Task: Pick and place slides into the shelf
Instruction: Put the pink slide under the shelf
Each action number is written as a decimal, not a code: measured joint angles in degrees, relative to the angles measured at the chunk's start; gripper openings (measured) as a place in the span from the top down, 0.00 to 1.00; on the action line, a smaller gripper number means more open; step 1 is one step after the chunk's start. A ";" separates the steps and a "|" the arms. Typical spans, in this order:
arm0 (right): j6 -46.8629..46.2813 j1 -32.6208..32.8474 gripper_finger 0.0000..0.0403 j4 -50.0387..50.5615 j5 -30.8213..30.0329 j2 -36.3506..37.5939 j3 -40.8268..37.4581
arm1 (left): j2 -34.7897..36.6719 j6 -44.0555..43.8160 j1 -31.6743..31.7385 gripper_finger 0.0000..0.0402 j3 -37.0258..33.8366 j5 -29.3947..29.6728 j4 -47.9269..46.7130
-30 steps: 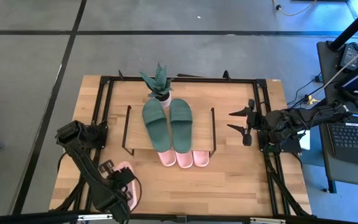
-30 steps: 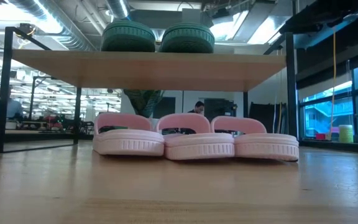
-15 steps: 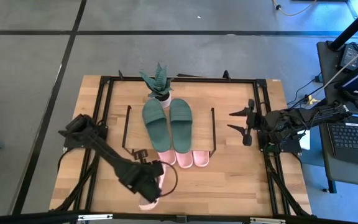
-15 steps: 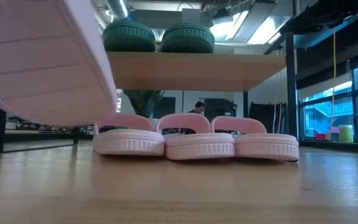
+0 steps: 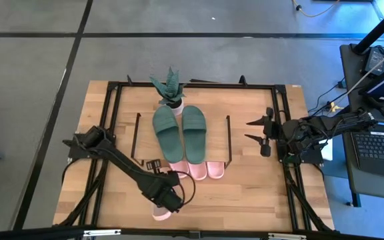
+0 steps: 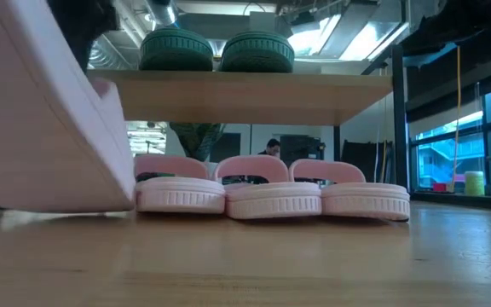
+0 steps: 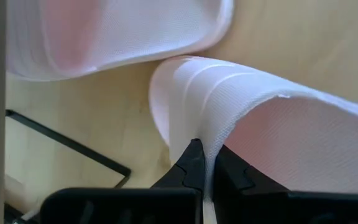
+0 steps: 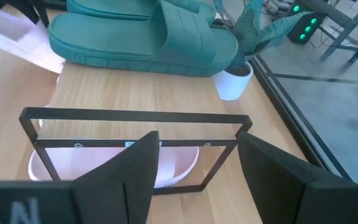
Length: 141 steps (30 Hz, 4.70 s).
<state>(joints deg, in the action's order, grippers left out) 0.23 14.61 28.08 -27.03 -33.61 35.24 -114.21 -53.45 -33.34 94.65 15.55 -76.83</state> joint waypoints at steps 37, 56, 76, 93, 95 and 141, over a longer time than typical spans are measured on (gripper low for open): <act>-1.55 0.02 0.45 0.68 0.00 -0.04 -0.01 | -7.96 3.73 7.51 1.00 -8.94 8.22 -9.54; -3.00 0.02 0.45 0.59 -0.01 -0.02 -0.02 | -7.98 6.60 8.11 0.92 -9.49 13.25 -8.90; -3.19 0.02 0.45 0.56 0.00 -0.02 -0.02 | -7.87 6.03 7.30 0.82 -7.00 10.71 -9.37; -3.21 0.02 0.45 0.57 0.00 -0.02 -0.02 | -7.76 7.30 5.45 0.82 -1.27 12.55 -11.16; -3.21 0.02 0.45 0.57 0.00 -0.02 -0.02 | -7.76 7.26 5.08 0.82 -1.27 12.50 -11.18; -11.82 0.04 0.45 7.73 0.06 -0.04 -0.04 | -1.70 -1.51 0.18 0.51 -5.81 2.25 32.90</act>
<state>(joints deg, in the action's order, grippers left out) -11.59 14.66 35.80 -26.96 -33.65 35.20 -115.92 -54.96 -33.16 88.84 17.81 -43.93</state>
